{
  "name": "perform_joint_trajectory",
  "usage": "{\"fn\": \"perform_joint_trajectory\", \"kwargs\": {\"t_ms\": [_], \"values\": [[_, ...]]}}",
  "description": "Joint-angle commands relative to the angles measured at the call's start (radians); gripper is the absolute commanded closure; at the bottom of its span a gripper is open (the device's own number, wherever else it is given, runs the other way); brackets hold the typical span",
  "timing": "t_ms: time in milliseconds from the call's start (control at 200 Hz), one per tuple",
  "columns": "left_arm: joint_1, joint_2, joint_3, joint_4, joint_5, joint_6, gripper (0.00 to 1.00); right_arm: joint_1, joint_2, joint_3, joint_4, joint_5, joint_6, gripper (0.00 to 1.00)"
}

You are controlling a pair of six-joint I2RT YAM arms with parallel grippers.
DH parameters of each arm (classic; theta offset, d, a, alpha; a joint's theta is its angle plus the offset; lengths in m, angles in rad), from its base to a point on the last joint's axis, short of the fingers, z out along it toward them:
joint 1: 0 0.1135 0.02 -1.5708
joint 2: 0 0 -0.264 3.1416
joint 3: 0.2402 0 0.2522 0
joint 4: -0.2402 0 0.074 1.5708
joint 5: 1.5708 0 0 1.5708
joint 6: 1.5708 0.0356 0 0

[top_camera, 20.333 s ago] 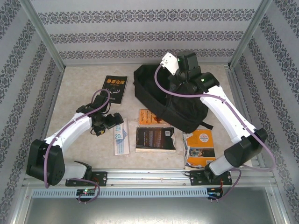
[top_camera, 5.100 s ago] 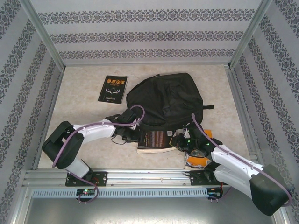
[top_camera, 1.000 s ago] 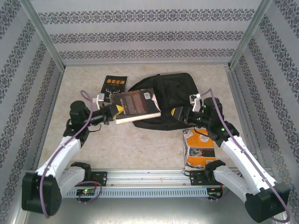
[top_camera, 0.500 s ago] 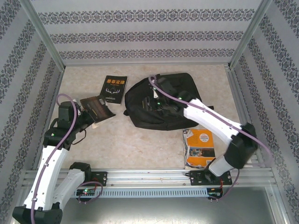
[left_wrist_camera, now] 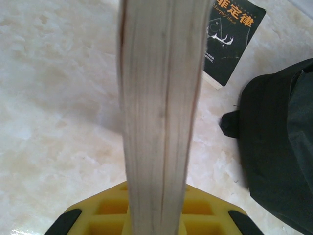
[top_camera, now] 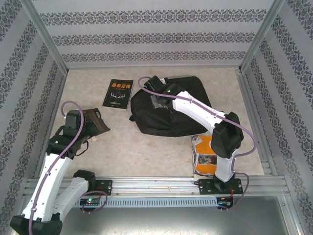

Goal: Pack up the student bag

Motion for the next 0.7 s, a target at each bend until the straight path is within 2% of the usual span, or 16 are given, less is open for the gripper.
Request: {"fn": "perform_joint_trajectory", "kwargs": {"t_ms": [0, 165, 320, 425, 620, 699], "values": [[-0.013, -0.014, -0.004, 0.055, 0.001, 0.029, 1.00, -0.019, 0.054, 0.017, -0.060, 0.110, -0.073, 0.35], [-0.014, -0.012, -0.015, 0.074, 0.039, 0.033, 1.00, -0.027, 0.130, 0.035, -0.071, 0.141, -0.119, 0.35], [-0.013, -0.004, -0.021, 0.087, 0.062, 0.037, 1.00, -0.035, 0.160, 0.037, -0.061, 0.214, -0.154, 0.41], [-0.013, 0.001, -0.025, 0.095, 0.074, 0.037, 1.00, -0.044, 0.167, 0.037, -0.053, 0.234, -0.185, 0.53], [-0.014, 0.009, -0.014, 0.089, 0.069, 0.043, 1.00, -0.067, 0.119, 0.006, -0.028, 0.243, -0.213, 0.99], [-0.013, 0.011, -0.004, 0.082, 0.062, 0.041, 1.00, -0.072, 0.070, -0.026, -0.003, 0.235, -0.230, 1.00]]}}
